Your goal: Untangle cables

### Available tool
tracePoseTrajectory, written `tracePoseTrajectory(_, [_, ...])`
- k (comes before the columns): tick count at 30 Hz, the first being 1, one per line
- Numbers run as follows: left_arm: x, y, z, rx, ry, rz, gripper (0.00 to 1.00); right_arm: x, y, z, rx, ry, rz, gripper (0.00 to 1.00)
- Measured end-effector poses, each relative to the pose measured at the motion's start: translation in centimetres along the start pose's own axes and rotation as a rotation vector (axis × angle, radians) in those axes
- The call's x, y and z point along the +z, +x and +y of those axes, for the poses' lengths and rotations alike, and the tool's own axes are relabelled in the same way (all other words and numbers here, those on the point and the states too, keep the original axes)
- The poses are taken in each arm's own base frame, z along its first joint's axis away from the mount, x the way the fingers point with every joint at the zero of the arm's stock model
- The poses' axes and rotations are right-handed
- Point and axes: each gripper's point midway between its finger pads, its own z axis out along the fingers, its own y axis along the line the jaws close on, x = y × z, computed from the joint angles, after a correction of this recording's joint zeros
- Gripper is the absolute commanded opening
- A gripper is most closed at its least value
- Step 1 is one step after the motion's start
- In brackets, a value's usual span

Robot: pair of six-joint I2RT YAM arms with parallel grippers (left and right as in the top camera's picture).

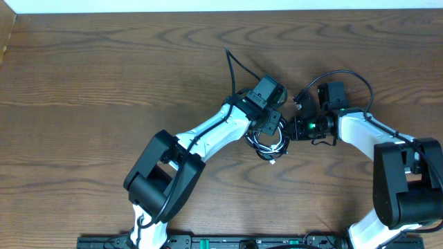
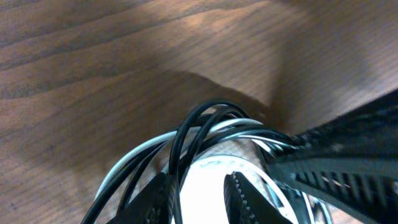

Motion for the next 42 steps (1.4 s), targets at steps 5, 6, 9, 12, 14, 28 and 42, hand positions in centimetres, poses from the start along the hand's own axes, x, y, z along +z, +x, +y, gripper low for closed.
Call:
tracePoseTrajectory(5, [0.4, 0.1, 0.4, -0.001, -0.021, 0.001, 0.31, 0.0, 0.0, 0.0, 0.006, 0.0, 0.0, 0.01])
tracePoseTrajectory(6, [0.4, 0.1, 0.6, -0.001, -0.03, -0.001, 0.31, 0.0, 0.0, 0.0, 0.006, 0.0, 0.0, 0.01])
tracePoseTrajectory(9, [0.4, 0.0, 0.9, -0.001, -0.047, -0.005, 0.31, 0.0, 0.0, 0.0, 0.006, -0.001, 0.0, 0.01])
tracePoseTrajectory(12, [0.4, 0.3, 1.1, -0.002, -0.062, 0.005, 0.31, 0.0, 0.0, 0.0, 0.005, -0.001, 0.0, 0.01])
tracePoseTrajectory(14, [0.5, 0.5, 1.3, -0.002, -0.068, 0.015, 0.31, 0.0, 0.0, 0.0, 0.006, -0.001, 0.0, 0.01])
tracePoseTrajectory(28, [2.1, 2.0, 1.8, 0.0, -0.084, 0.066, 0.08, -0.3, 0.3, 0.6, 0.009, -0.041, 0.011, 0.2])
tracePoseTrajectory(42, [2.1, 2.0, 1.6, 0.034, -0.071, 0.07, 0.08, -3.2, -1.5, 1.2, -0.003, -0.096, -0.077, 0.31])
